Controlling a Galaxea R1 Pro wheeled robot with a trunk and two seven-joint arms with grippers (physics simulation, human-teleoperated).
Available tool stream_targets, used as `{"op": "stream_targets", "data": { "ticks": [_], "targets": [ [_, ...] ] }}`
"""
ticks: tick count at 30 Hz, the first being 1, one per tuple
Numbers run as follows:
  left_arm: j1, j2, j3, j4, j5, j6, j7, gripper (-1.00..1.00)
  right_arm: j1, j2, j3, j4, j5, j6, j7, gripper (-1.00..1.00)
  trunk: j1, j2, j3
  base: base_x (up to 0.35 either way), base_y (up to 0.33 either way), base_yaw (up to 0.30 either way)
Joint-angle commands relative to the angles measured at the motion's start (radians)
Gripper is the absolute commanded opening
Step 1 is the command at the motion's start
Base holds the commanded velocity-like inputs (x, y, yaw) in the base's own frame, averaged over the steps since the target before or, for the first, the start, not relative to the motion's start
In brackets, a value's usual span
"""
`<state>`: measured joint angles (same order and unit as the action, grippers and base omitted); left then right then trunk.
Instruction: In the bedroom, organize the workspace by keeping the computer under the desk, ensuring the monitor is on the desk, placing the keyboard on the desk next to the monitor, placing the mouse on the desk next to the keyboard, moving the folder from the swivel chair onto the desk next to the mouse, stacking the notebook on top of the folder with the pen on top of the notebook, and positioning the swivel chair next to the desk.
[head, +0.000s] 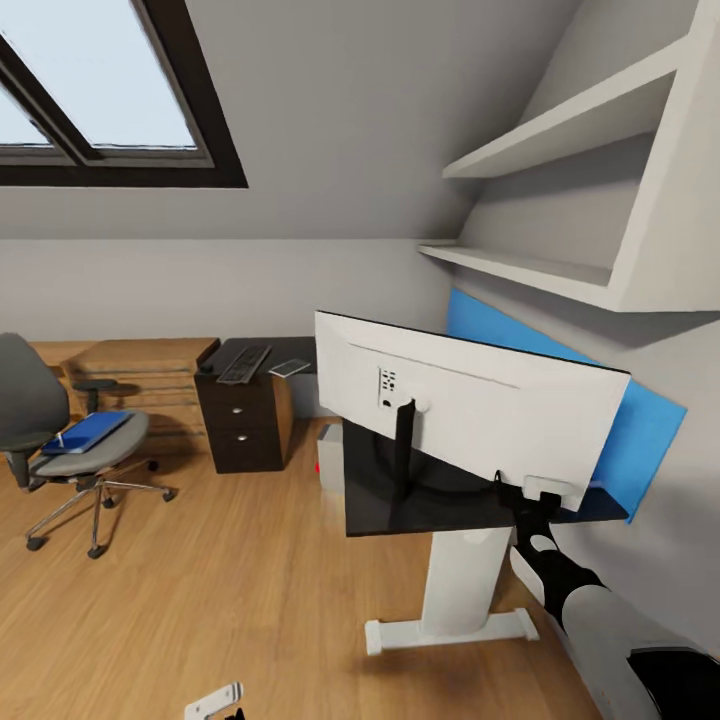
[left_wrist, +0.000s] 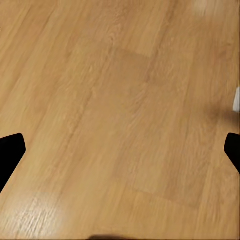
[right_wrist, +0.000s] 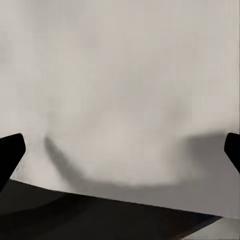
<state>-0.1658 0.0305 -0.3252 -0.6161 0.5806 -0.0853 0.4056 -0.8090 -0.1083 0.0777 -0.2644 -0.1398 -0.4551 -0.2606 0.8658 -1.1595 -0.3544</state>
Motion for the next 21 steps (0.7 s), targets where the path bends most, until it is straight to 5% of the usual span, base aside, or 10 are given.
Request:
{"op": "stream_targets", "data": {
  "ticks": [1,10,11,12,13,14,21],
  "targets": [
    [-0.001,0.002,-0.007,0.0,0.012,-0.006,0.007,1.0,-0.001,-0.001,0.009,0.001,-0.009,-0.003,-0.003,1.0,0.0,-0.001,-0.001,0.16,-0.007,0.0],
    [-0.001,0.011,0.032,0.001,0.019,-0.002,0.01,1.0,-0.001,-0.001,0.009,0.001,-0.009,-0.004,-0.003,1.0,0.0,-0.001,-0.001,0.257,0.0,0.0],
    [-0.001,0.013,0.064,0.001,0.02,-0.001,0.009,1.0,-0.001,-0.001,0.009,0.001,-0.009,-0.004,-0.003,1.0,0.0,-0.001,-0.001,0.323,0.0,0.0],
    [-0.001,0.015,0.16,0.001,0.02,-0.001,0.005,1.0,-0.001,-0.001,0.008,0.001,-0.009,-0.004,-0.003,1.0,0.0,-0.001,-0.001,0.324,0.0,0.0],
    [-0.001,0.015,0.187,0.0,0.019,-0.002,-0.001,1.0,-0.001,-0.001,0.008,0.001,-0.009,-0.004,-0.003,1.0,0.0,-0.001,-0.001,0.324,0.0,0.0],
    [0.0,0.02,0.225,0.0,0.018,-0.002,-0.039,1.0,-0.001,-0.002,0.008,0.001,-0.009,-0.004,-0.002,1.0,0.0,-0.001,-0.001,0.324,0.0,0.0],
    [-0.001,0.074,0.243,-0.005,0.018,0.094,-0.273,1.0,-0.001,-0.002,0.007,0.001,-0.009,-0.005,-0.002,1.0,0.0,-0.001,-0.001,0.324,0.0,0.0]
  ]
}}
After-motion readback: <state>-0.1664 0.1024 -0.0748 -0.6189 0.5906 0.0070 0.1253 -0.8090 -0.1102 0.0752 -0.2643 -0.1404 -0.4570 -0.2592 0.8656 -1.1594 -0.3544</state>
